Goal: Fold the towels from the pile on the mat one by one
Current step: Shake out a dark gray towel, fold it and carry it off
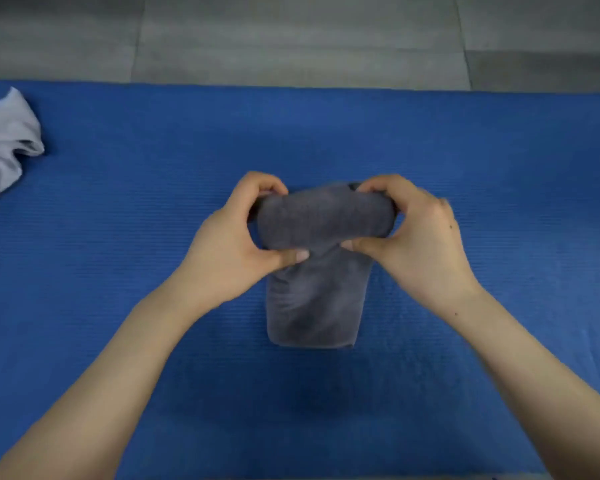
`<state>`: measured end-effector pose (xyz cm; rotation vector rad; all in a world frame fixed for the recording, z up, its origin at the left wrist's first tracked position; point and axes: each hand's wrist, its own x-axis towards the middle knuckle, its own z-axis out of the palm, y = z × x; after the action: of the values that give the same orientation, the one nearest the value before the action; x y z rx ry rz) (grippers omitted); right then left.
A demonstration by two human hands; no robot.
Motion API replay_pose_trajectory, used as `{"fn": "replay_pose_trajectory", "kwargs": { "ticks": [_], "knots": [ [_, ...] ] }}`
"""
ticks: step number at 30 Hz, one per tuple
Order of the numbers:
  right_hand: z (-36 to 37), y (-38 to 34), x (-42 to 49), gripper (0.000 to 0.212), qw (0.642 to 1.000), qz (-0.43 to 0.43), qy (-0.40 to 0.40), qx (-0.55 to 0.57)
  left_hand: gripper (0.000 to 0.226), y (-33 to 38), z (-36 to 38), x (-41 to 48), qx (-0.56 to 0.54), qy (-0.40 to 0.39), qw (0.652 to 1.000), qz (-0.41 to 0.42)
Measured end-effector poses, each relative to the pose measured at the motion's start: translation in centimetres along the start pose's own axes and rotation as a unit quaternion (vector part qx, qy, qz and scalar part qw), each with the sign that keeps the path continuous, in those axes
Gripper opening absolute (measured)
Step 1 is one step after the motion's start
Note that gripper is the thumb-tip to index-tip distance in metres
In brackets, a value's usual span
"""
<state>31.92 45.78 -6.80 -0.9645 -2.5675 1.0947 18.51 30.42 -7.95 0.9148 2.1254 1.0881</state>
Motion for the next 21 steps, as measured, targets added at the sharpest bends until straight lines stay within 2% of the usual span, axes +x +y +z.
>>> {"fn": "replay_pose_trajectory", "kwargs": {
  "ticks": [4,10,16,21],
  "knots": [
    [-0.9,1.4,-1.2,0.045,0.998,0.029,-0.014,0.054,0.075,1.1,1.5,-0.8,0.013,0.019,1.0,-0.002],
    [-4.1,0.5,-6.9,0.047,0.99,0.102,-0.034,0.09,0.062,5.7,3.0,-6.0,0.006,0.023,0.999,-0.048],
    [-11.9,-3.3,-12.2,0.051,0.982,0.159,-0.06,0.08,0.059,14.7,1.9,-10.6,0.067,-0.018,0.994,-0.089],
    [-21.3,-9.2,-15.2,0.049,0.975,0.199,-0.094,0.031,0.051,24.4,-0.6,-13.0,0.174,-0.025,0.984,-0.041]
  ]
}}
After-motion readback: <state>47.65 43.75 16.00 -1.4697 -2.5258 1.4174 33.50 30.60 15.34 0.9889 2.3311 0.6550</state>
